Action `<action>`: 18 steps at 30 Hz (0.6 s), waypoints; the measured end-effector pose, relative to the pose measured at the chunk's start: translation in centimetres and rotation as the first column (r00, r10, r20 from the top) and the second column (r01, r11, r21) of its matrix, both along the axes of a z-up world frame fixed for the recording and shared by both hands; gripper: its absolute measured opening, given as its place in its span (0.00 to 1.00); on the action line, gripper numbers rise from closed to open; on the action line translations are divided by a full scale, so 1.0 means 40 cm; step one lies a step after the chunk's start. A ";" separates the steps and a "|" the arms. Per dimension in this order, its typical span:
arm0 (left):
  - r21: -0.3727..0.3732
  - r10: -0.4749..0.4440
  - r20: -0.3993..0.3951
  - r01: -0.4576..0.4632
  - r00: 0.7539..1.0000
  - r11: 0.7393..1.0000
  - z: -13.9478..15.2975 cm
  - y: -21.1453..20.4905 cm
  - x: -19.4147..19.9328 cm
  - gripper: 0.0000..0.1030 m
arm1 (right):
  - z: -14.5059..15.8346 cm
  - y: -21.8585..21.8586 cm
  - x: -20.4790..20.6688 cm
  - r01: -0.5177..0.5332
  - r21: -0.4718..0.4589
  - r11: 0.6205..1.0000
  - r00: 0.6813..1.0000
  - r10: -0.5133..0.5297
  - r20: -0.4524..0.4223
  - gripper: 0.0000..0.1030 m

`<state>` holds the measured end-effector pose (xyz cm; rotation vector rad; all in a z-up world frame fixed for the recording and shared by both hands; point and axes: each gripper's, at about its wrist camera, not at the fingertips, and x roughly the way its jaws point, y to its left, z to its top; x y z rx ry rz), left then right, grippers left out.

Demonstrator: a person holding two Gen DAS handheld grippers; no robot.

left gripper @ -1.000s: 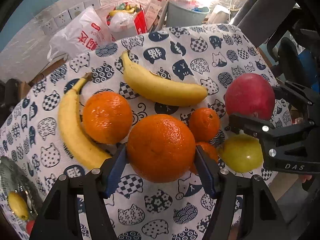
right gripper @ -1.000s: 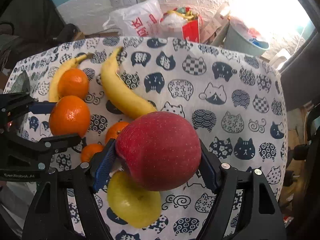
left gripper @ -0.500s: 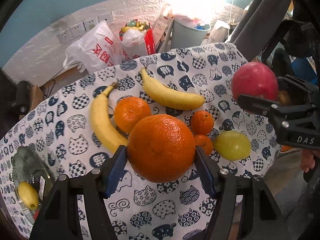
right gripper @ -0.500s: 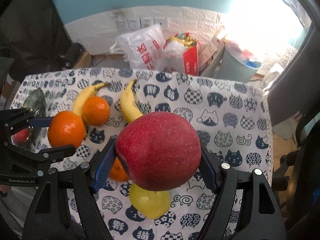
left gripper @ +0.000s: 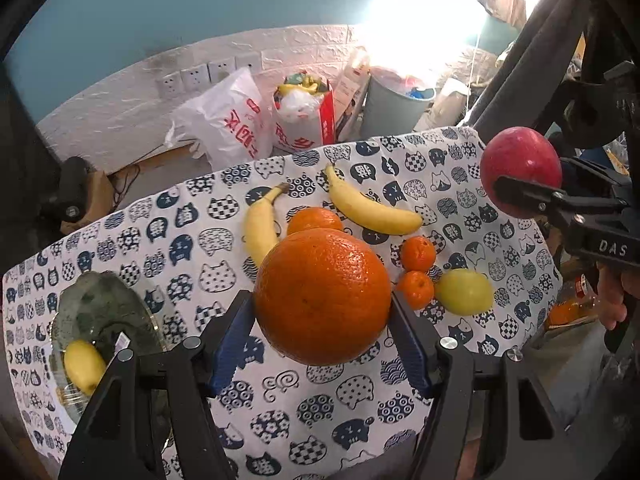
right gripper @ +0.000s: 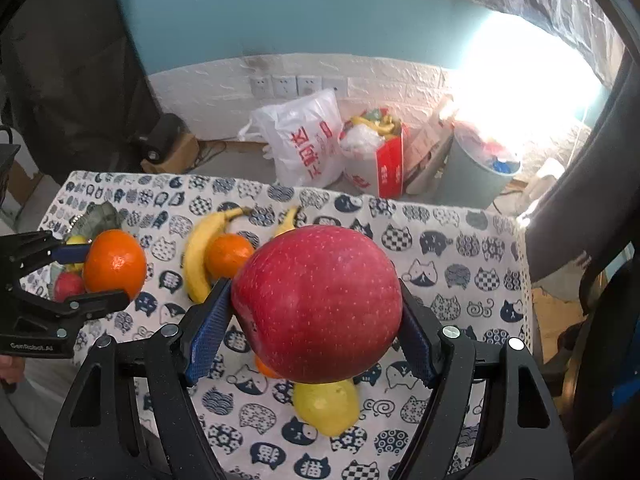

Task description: Organize fruits

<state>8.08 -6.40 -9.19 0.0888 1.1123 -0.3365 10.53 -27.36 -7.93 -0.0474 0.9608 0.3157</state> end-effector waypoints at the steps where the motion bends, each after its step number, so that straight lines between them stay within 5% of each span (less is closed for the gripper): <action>1: 0.000 0.004 0.006 -0.004 1.000 1.000 0.007 0.010 -0.007 0.67 | 0.005 0.006 -0.001 -0.003 0.001 1.000 1.000 0.003 0.005 0.74; 18: -0.021 0.106 0.055 -0.105 0.993 0.994 0.054 0.171 -0.071 0.67 | 0.073 0.151 -0.002 -0.101 0.010 0.995 0.993 0.101 0.058 0.74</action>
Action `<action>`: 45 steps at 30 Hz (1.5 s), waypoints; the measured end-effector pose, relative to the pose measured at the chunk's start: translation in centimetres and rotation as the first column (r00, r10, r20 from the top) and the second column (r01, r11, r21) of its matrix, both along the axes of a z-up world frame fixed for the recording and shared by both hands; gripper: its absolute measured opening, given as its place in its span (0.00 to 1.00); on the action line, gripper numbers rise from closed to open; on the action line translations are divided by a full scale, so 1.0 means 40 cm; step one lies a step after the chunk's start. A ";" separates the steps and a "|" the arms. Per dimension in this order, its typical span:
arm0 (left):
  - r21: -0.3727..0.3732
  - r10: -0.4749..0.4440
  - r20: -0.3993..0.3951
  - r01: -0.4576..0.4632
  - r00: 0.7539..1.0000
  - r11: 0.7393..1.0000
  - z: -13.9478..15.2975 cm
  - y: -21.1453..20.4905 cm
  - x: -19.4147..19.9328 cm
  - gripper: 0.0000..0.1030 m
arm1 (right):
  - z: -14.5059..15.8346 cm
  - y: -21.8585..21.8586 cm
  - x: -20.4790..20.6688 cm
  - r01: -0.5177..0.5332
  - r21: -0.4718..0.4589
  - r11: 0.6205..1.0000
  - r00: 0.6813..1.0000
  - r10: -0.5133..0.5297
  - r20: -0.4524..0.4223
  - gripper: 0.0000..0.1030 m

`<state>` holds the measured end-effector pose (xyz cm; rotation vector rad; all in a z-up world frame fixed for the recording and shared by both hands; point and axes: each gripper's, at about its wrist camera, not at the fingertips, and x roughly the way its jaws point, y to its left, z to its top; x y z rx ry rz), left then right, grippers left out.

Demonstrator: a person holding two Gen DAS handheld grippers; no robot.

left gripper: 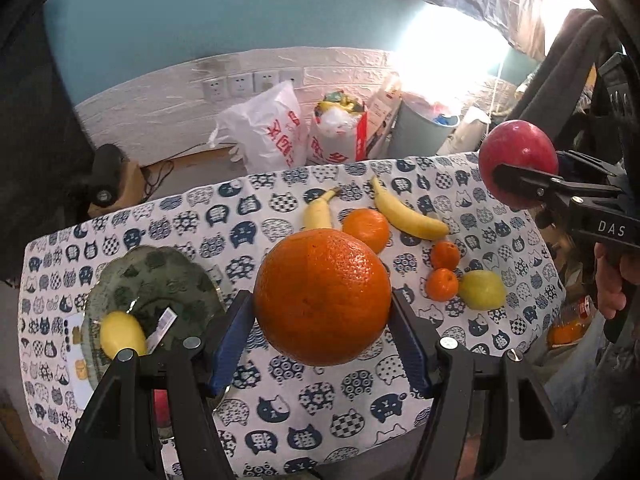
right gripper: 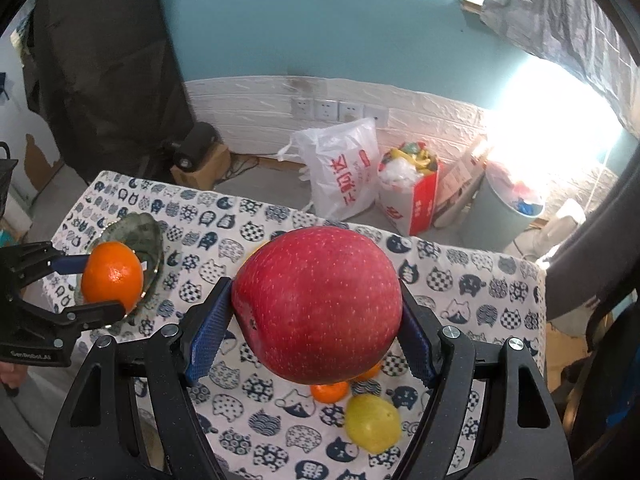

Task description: Organize fruits

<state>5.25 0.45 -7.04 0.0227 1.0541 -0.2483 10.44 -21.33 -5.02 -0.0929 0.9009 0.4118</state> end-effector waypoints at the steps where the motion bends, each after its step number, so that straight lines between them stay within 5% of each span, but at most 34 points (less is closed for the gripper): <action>1: -0.002 0.010 0.000 -0.010 1.000 1.000 0.000 0.012 -0.003 0.67 | 0.003 0.012 0.002 -0.008 -0.001 1.000 1.000 0.008 0.001 0.74; 16: -0.017 0.173 -0.013 -0.173 0.985 0.985 -0.030 0.227 -0.056 0.67 | -0.003 0.245 0.016 -0.156 0.013 0.988 0.987 0.156 -0.030 0.74; 25: -0.025 0.261 -0.051 -0.262 0.964 0.965 -0.108 0.359 -0.072 0.67 | -0.045 0.403 0.032 -0.239 0.007 0.971 0.968 0.239 -0.076 0.74; 35: -0.041 0.282 -0.153 -0.291 0.947 0.956 -0.225 0.398 -0.036 0.67 | -0.107 0.513 0.041 -0.296 -0.016 0.955 0.949 0.292 -0.116 0.74; 45: -0.036 0.277 -0.181 -0.287 0.944 0.957 -0.259 0.394 -0.018 0.67 | -0.172 0.549 0.040 -0.328 -0.022 0.944 0.932 0.320 -0.174 0.74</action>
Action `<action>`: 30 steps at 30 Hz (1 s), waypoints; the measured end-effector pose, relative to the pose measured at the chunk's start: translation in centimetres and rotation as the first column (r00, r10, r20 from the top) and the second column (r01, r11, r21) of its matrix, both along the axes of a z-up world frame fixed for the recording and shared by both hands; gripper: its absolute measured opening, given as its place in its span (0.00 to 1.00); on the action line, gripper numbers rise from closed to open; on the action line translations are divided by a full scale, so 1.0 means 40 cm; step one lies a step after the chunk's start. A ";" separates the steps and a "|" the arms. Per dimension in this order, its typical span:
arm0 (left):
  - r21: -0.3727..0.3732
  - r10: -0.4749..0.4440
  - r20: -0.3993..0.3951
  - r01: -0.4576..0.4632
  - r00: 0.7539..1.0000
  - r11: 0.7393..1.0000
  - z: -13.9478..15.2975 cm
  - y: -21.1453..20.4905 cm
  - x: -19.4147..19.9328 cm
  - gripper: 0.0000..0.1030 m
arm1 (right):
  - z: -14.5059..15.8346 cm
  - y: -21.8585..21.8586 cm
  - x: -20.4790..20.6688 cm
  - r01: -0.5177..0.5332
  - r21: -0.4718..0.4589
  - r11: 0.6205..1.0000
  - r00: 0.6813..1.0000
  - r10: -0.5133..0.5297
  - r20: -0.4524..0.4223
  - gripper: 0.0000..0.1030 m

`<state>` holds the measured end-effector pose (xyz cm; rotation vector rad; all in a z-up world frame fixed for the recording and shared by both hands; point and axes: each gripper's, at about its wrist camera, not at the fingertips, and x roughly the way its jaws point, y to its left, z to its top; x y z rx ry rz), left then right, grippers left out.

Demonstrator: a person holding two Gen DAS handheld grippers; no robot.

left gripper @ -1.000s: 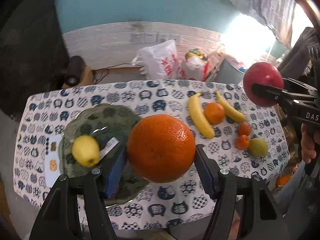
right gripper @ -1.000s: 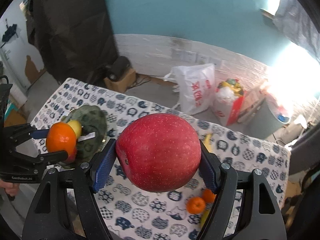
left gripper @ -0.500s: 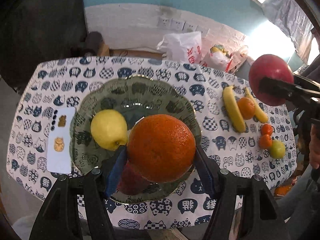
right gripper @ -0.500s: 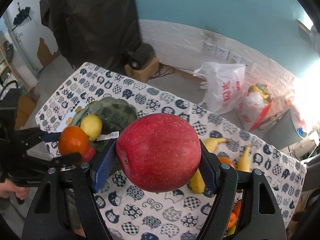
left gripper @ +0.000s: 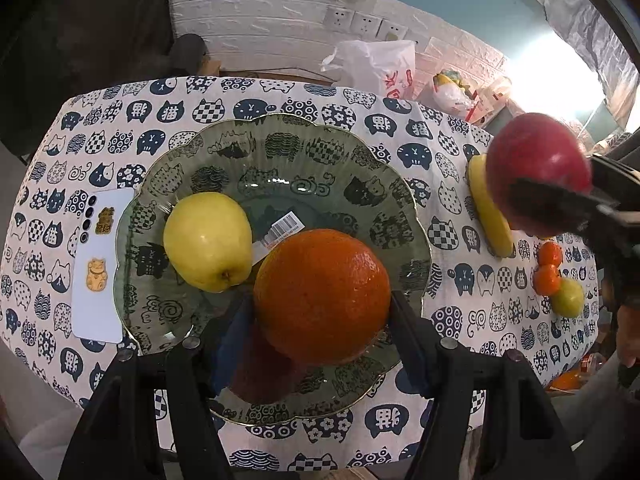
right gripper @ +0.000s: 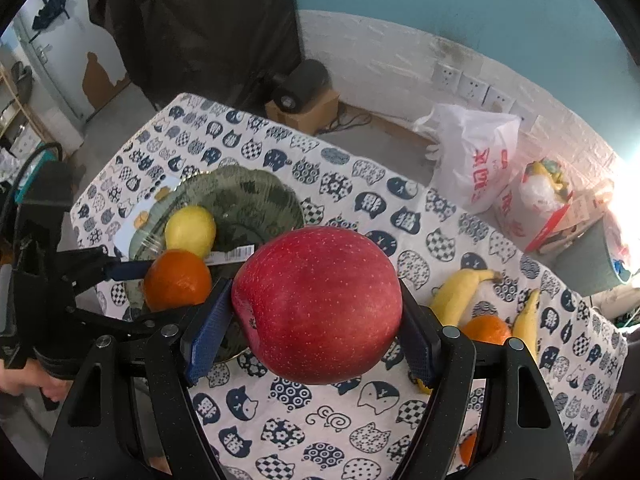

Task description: Organize fruits

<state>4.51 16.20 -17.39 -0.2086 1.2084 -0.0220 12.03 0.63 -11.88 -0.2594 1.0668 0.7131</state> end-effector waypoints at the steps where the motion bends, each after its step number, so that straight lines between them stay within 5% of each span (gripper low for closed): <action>1: 0.001 0.000 -0.002 0.000 1.000 1.000 -0.001 -0.001 0.002 0.67 | -0.009 0.006 0.000 -0.004 -0.006 1.000 1.000 0.004 -0.006 0.74; 13: 0.002 0.049 -0.003 -0.049 0.999 0.999 0.005 0.017 0.019 0.67 | -0.062 0.048 -0.004 -0.034 -0.037 0.999 0.999 0.032 -0.036 0.74; 30: 0.004 0.109 -0.023 -0.109 0.994 0.994 0.001 0.094 -0.079 0.67 | -0.118 0.156 -0.050 -0.126 -0.078 0.989 0.990 0.120 -0.080 0.74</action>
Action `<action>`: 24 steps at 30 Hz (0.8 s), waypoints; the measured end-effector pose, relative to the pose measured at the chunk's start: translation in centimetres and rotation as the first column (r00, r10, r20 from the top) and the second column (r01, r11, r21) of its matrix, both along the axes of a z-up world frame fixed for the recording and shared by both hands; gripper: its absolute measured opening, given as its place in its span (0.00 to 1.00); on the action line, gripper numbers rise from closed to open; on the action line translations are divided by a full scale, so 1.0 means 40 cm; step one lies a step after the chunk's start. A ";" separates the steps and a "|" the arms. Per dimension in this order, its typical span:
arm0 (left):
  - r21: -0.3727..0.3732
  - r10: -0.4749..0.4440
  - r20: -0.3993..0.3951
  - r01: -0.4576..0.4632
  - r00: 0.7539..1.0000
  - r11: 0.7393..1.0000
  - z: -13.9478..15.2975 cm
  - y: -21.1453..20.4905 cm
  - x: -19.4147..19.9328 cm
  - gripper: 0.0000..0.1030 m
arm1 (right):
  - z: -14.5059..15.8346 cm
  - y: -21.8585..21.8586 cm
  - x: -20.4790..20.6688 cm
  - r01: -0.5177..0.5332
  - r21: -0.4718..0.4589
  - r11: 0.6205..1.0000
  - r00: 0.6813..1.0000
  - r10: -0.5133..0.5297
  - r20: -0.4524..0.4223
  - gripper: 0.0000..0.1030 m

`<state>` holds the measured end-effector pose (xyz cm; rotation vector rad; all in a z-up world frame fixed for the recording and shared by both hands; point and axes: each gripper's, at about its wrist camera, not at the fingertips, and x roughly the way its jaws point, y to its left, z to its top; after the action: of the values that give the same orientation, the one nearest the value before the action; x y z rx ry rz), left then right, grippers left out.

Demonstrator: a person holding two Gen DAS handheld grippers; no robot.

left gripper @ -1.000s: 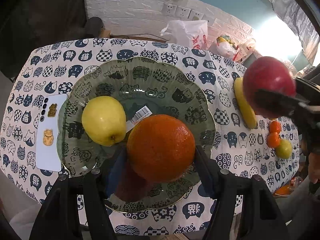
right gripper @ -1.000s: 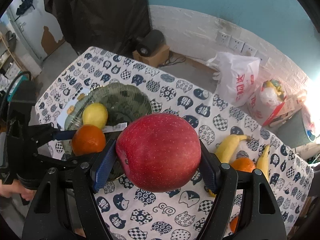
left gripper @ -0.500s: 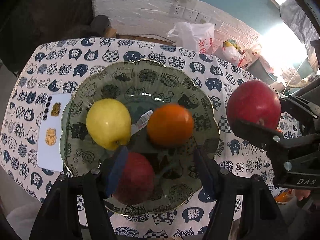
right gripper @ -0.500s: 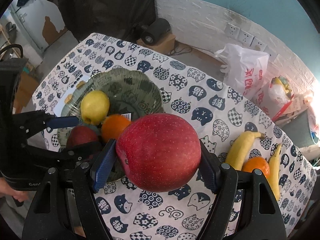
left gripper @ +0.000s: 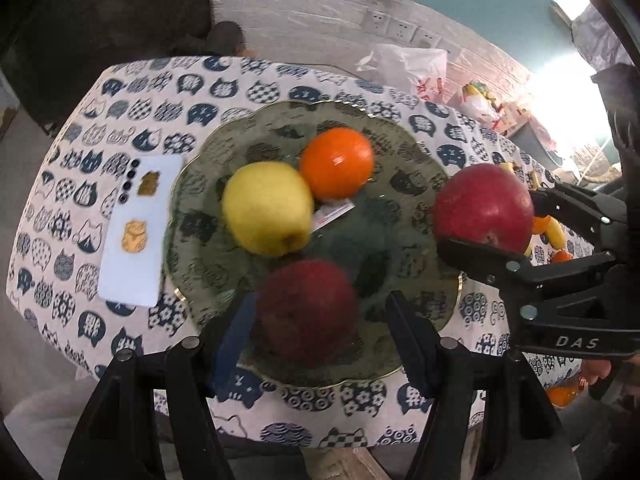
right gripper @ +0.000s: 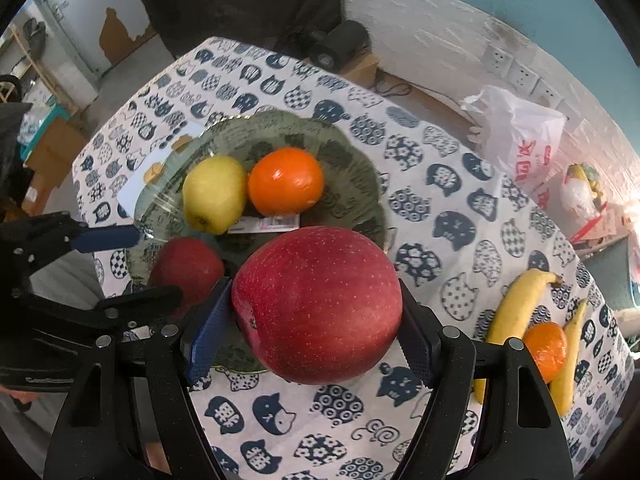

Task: Organize fruits
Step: 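Open the left gripper to drop the orange on the plate while the right gripper releases the apple there, then move both open grippers back to the fruit cluster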

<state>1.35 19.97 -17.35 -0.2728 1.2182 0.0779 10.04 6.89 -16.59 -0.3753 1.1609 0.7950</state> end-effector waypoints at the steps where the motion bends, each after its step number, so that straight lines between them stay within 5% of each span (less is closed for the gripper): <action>1: -0.002 0.007 -0.003 -0.007 1.000 1.000 -0.002 0.008 -0.005 0.67 | -0.008 0.011 -0.004 -0.007 -0.007 1.000 1.000 0.007 -0.005 0.74; 11: -0.006 0.014 -0.021 -0.014 1.000 1.000 -0.014 0.033 -0.035 0.67 | -0.067 0.068 -0.024 -0.038 -0.061 0.997 0.997 0.034 -0.064 0.74; 24: -0.001 -0.006 -0.021 0.006 1.000 1.000 -0.003 0.011 -0.030 0.67 | 0.012 0.025 -0.009 0.025 0.002 1.000 1.000 -0.025 -0.013 0.78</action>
<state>0.16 20.39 -17.46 -0.2701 1.2397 0.0747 9.66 7.90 -16.13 -0.3534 1.1742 0.7779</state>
